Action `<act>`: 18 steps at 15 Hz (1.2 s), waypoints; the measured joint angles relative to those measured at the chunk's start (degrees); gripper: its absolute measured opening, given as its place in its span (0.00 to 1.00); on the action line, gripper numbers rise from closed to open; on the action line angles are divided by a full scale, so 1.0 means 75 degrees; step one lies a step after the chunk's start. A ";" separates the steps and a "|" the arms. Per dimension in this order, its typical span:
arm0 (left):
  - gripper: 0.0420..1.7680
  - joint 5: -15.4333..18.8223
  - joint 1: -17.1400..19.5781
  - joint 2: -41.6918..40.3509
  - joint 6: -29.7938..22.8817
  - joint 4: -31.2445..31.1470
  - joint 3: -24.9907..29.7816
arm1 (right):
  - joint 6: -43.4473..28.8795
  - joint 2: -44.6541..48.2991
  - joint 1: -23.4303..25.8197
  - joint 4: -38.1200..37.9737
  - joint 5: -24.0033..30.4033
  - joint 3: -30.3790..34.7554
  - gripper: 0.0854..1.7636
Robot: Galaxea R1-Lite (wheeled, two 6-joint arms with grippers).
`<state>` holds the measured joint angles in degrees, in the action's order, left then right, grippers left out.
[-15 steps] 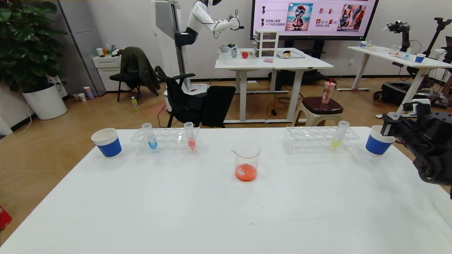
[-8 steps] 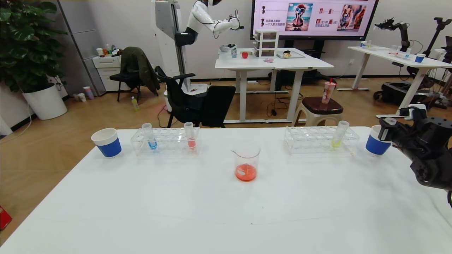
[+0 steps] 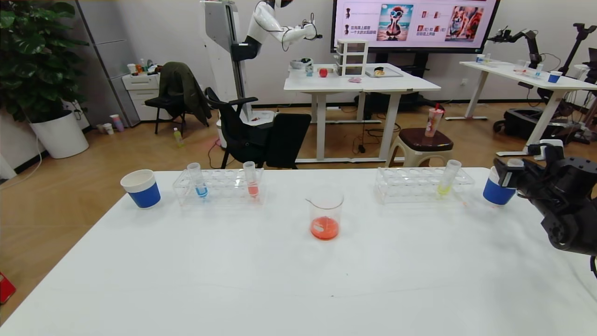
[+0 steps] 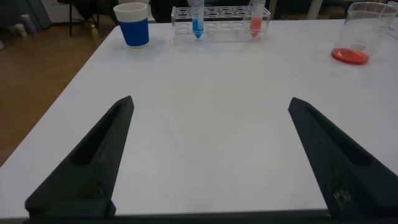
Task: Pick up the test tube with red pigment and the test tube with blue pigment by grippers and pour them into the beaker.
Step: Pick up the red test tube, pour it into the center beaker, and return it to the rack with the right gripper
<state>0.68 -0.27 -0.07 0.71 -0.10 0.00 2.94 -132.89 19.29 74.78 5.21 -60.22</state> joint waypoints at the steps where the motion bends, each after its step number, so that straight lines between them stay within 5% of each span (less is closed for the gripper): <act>1: 0.98 0.0000 0.0000 0.0000 -0.0003 0.0000 0.0000 | -0.0179 0.0011 -0.0021 0.0015 0.0000 0.0000 0.87; 3: 0.98 0.0000 0.0000 0.0000 0.0000 0.0000 0.0000 | -0.0333 0.0075 -0.0091 0.0018 0.0000 -0.0033 0.98; 8: 0.98 0.0003 0.0000 0.0000 0.0000 0.0000 0.0000 | -0.0351 0.0515 -0.0636 -0.0143 -0.0034 -0.0102 0.98; 14: 0.98 0.0003 0.0000 0.0000 -0.0003 0.0000 0.0000 | -0.0359 0.1887 -0.2726 -0.0725 -0.0918 0.0206 0.98; 18: 0.98 0.0000 0.0007 0.0000 -0.0003 0.0000 0.0000 | -0.0345 0.2981 -0.3350 -0.0683 -0.1079 0.1029 0.98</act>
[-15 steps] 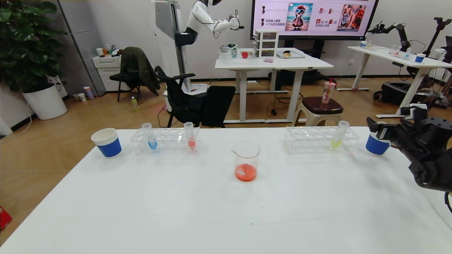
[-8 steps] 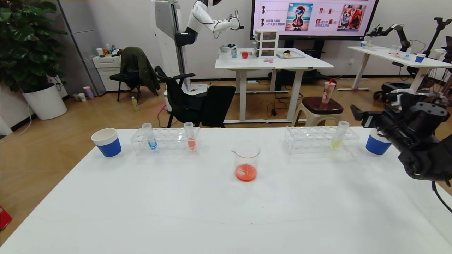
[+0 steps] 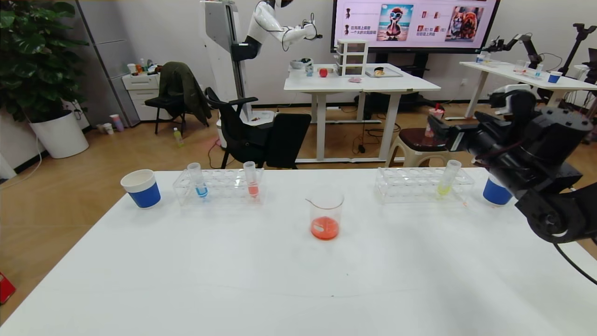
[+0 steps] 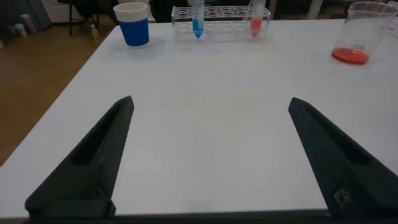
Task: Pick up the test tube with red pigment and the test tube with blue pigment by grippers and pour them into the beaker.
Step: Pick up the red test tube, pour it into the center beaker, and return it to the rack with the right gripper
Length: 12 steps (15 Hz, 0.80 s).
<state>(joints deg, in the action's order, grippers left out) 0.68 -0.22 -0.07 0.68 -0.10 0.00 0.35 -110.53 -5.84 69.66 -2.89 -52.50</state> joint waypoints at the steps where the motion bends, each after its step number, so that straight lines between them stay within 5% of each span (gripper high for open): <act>1: 0.98 0.0000 -0.0007 0.0000 0.0003 0.0000 0.0000 | 0.0003 0.0379 -0.0021 0.0003 -0.0011 0.0257 0.98; 12: 0.98 0.0003 -0.0007 0.0000 0.0000 0.0000 0.0000 | 0.0128 0.6716 0.1315 -0.0250 -0.0021 0.3623 0.98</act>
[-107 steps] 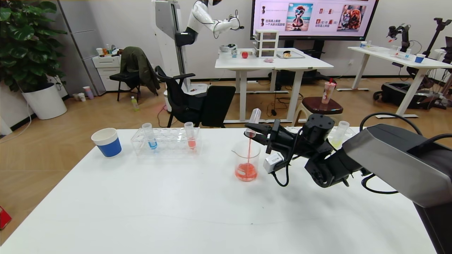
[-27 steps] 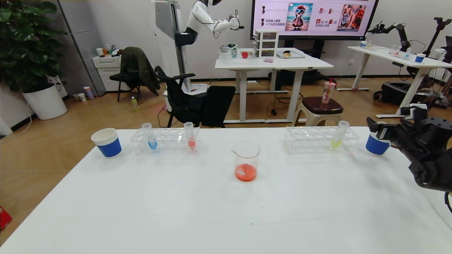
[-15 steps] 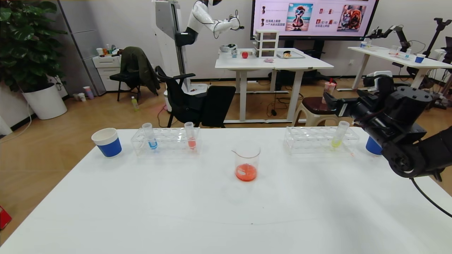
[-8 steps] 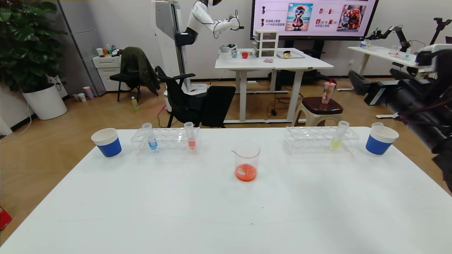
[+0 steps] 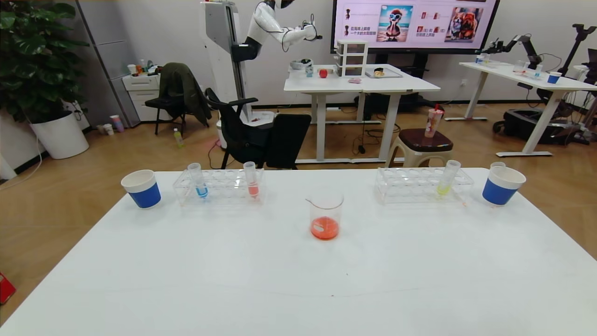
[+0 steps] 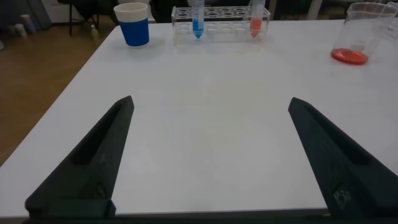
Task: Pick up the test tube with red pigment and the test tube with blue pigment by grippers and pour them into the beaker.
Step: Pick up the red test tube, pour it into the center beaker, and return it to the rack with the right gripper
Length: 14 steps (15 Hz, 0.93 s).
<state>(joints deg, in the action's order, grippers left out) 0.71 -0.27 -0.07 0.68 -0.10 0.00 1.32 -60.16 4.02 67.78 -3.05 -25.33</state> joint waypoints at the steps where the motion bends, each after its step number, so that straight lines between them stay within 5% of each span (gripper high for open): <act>1: 0.98 0.0000 0.0000 0.0000 0.0000 0.0000 0.0000 | 0.0044 0.0709 0.0080 -0.0232 0.0021 0.0395 0.98; 9: 0.98 -0.0003 0.0000 0.0000 0.0003 0.0000 0.0000 | 0.0753 0.6133 -0.0335 -0.5304 0.0494 0.1349 0.98; 14: 0.98 -0.0003 0.0000 0.0000 0.0003 0.0003 0.0000 | 0.0941 0.7743 -0.0522 -0.6641 0.0681 0.2022 0.98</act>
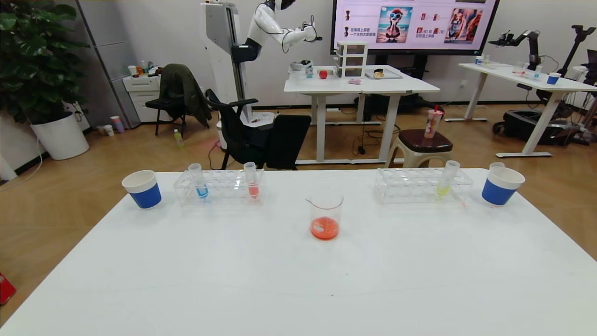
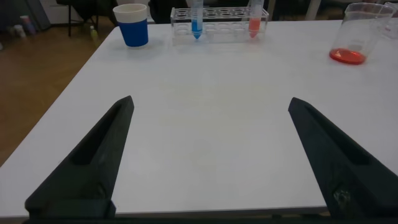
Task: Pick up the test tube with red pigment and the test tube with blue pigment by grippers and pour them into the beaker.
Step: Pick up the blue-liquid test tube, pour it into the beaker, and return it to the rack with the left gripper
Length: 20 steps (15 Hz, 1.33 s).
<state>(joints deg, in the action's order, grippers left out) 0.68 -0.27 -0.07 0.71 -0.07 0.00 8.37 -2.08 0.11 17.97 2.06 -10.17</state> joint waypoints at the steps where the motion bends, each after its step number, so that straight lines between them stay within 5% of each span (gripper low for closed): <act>1: 0.98 0.0000 0.0000 0.0000 0.0000 -0.0003 0.0000 | 0.0003 0.0117 0.0000 0.0010 0.0003 0.0371 0.98; 7: 0.98 0.0003 0.0000 0.0000 -0.0003 -0.0003 0.0000 | -0.0254 0.0284 -0.0002 -0.2375 -0.0044 0.1326 0.98; 16: 0.98 0.0034 -0.0005 0.0000 0.0111 0.0016 0.0000 | -0.0666 0.0284 -0.0002 -0.2432 -0.0114 0.1356 0.98; 20: 0.98 0.0224 -0.0023 0.0447 0.0254 0.0031 -0.0855 | -0.0666 0.0284 -0.0002 -0.2435 -0.0117 0.1356 0.98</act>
<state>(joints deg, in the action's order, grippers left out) 2.36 -0.44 3.28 2.61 0.16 -6.41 3.38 0.05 0.10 -0.29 1.18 0.00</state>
